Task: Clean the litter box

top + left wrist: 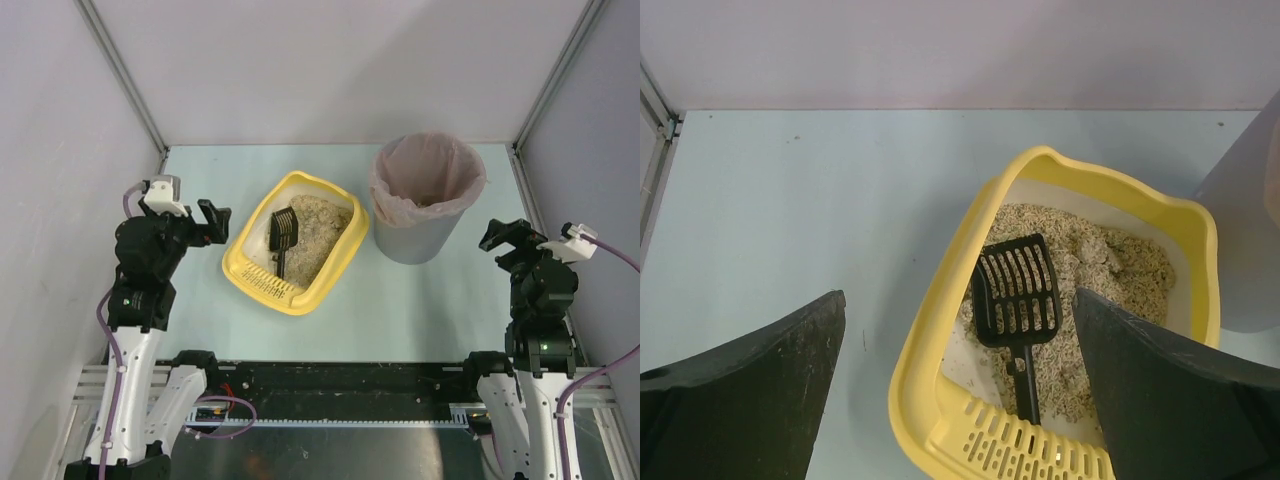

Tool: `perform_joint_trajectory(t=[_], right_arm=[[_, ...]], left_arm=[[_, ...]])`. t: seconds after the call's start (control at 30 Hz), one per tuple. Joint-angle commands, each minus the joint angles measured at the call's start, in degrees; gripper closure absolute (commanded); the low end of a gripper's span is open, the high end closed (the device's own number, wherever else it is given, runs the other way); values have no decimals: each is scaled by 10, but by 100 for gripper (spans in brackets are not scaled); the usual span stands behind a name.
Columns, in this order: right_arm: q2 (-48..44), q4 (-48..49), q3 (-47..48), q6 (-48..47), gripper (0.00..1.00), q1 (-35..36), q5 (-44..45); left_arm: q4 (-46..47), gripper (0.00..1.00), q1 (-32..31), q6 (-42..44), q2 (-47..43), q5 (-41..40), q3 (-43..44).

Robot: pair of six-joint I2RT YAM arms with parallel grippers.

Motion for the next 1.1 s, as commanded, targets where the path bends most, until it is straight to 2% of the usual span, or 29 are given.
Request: perform_joint_trajectory(t=[0.0,0.27,0.43,0.53,0.63,0.87,0.97,1.07], right_arm=[[9,17,0,20,0,-1,26],[4,12,1,16,0,-1,46],[-2,14,1,0,0,-1,28],[-1,21,0,-10,0,-1,-3],[0,20,0,-22,0,-1,-18],[7,19,0,-27,0,-1,-33],[16,17,1,-27,1,-1,-37],[18,15,1,-28,1,-1,-38]], left_arm=[[21,0,-5,5,-3,11,1],[33,0,-20,5,-4,20,1],[40,3,-36,5,15,44,-4],[38,7,-99,23,39,14,1],[16,8,-211,36,85,-55,11],[-31,13,-288,10,227,-96,65],[-51,13,-301,4,286,-98,84],[-61,11,-297,5,313,-153,82]])
